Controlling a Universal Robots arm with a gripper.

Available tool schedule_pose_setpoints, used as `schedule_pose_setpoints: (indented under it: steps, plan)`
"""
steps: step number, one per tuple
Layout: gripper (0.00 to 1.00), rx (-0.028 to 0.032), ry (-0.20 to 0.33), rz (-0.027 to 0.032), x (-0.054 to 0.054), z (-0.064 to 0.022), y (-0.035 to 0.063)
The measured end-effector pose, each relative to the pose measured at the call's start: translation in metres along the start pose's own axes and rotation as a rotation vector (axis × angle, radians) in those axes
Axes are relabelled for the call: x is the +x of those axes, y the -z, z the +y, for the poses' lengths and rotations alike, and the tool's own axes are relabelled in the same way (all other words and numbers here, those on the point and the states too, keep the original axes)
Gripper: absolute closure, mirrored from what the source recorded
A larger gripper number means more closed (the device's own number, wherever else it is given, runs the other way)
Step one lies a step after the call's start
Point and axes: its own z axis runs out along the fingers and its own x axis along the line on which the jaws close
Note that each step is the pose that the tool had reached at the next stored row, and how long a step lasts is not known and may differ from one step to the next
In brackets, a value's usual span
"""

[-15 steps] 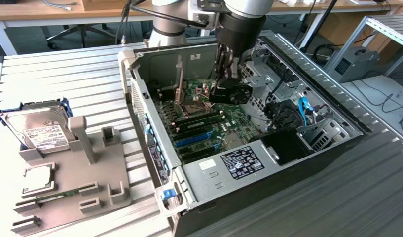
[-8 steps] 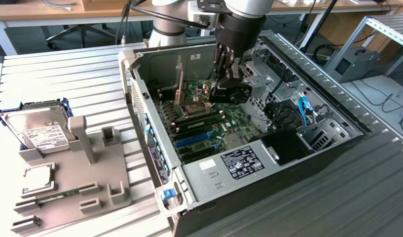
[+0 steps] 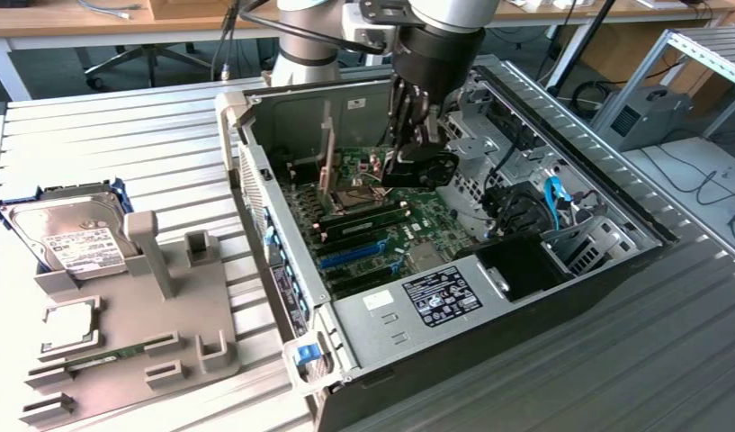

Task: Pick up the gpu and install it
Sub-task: 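Insert the gpu into the slot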

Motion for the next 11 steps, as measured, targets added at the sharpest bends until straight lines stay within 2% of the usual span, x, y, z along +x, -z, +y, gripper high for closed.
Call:
schedule_pose_setpoints:
  steps: [11]
  plan:
    - [0.74, -0.0013, 0.065, 0.0021, 0.0, 0.0, 0.0]
